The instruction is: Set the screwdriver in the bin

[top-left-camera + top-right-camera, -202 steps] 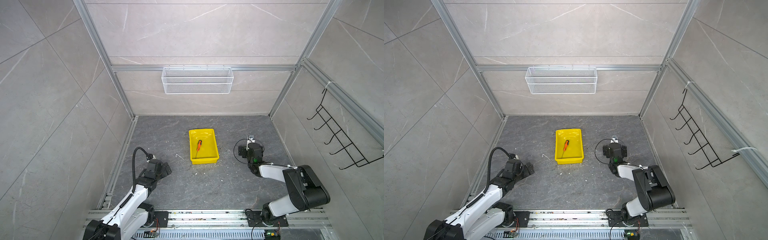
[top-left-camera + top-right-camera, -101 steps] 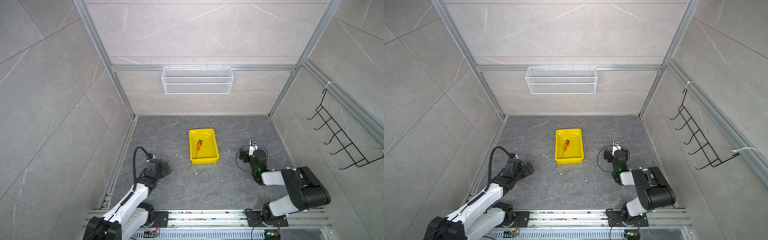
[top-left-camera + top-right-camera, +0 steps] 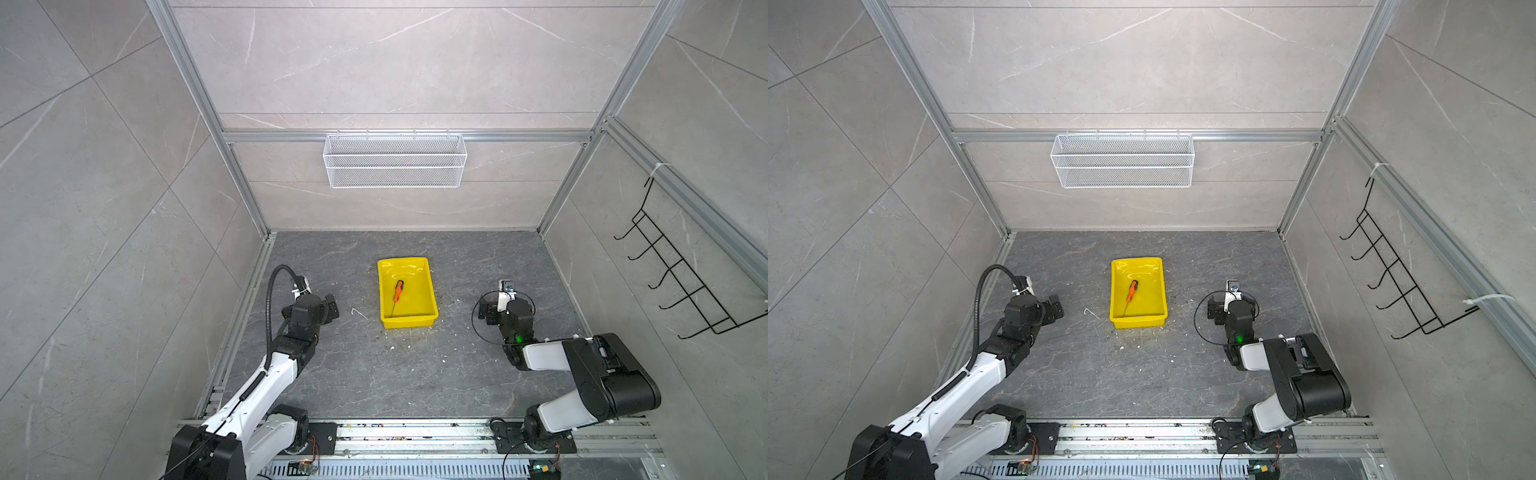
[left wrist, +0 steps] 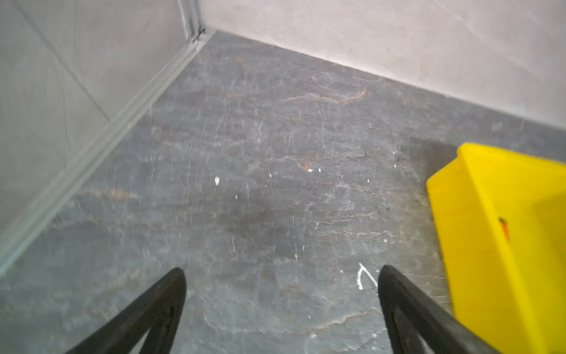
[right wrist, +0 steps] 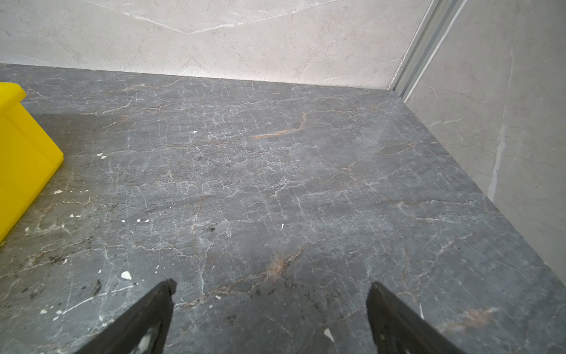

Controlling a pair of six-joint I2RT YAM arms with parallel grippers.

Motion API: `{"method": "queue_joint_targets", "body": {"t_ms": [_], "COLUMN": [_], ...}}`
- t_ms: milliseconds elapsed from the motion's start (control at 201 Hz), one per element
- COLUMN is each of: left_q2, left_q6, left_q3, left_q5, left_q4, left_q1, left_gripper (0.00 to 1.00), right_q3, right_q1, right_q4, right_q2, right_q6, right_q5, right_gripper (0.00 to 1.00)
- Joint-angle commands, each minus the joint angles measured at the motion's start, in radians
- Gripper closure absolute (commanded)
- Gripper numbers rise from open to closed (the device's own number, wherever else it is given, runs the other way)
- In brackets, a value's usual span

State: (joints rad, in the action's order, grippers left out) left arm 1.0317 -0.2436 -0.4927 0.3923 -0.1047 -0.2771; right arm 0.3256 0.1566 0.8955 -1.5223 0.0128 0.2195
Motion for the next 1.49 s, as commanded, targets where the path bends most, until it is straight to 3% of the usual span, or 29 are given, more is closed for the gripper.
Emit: {"method": "queue_joint_targets", "body": {"t_ms": [0, 229, 393, 538, 752, 921, 1006, 1110, 1295, 1345, 1414, 1489], "left_q2": [0.043, 0.128, 0.194, 0.250, 0.317, 0.466, 0.417, 0.420, 0.465, 0.511, 0.456, 0.487], "left_q6": [0.339, 0.353, 0.321, 0.342, 0.361, 0.393, 0.357, 0.334, 0.254, 0.264, 0.248, 0.263], "left_q3": [0.064, 0.204, 0.180, 0.233, 0.235, 0.244, 0.238, 0.253, 0.259, 0.249, 0.229, 0.193], "left_q5": [0.026, 0.059, 0.146, 0.154, 0.130, 0.161, 0.116, 0.084, -0.104, -0.071, -0.111, -0.115], "left_q4": [-0.211, -0.480, -0.495, -0.728, -0.830, -1.044, -0.943, -0.971, -0.971, -1.049, -0.913, -0.895], "left_q1": [-0.004, -0.004, -0.003, 0.023, 0.052, 0.070, 0.086, 0.119, 0.230, 0.238, 0.239, 0.239], "left_gripper": [0.00, 0.00, 0.00, 0.00, 0.00, 0.00, 0.00, 0.00, 0.00, 0.00, 0.00, 0.00], "right_q3": [0.018, 0.018, 0.018, 0.018, 0.018, 0.018, 0.019, 0.020, 0.018, 0.019, 0.019, 0.019], "right_q1": [0.002, 0.002, 0.001, 0.001, 0.001, 0.001, 0.002, 0.001, 0.000, 0.000, 0.000, 0.000], "right_q4": [0.022, 0.022, 0.021, 0.022, 0.021, 0.022, 0.021, 0.019, 0.020, 0.020, 0.020, 0.019], "right_q2": [0.001, 0.001, 0.002, 0.001, 0.002, 0.002, 0.001, 0.001, 0.001, 0.001, 0.002, 0.001], "right_q6": [0.002, 0.001, 0.002, 0.001, 0.002, 0.001, 0.001, 0.001, 0.002, 0.002, 0.002, 0.002], "right_q5": [-0.011, -0.011, -0.011, -0.011, -0.011, -0.012, -0.012, -0.013, -0.014, -0.013, -0.013, -0.014], "right_gripper": [0.01, 0.01, 0.01, 0.01, 0.01, 0.01, 0.01, 0.01, 0.01, 0.01, 0.01, 0.01]}}
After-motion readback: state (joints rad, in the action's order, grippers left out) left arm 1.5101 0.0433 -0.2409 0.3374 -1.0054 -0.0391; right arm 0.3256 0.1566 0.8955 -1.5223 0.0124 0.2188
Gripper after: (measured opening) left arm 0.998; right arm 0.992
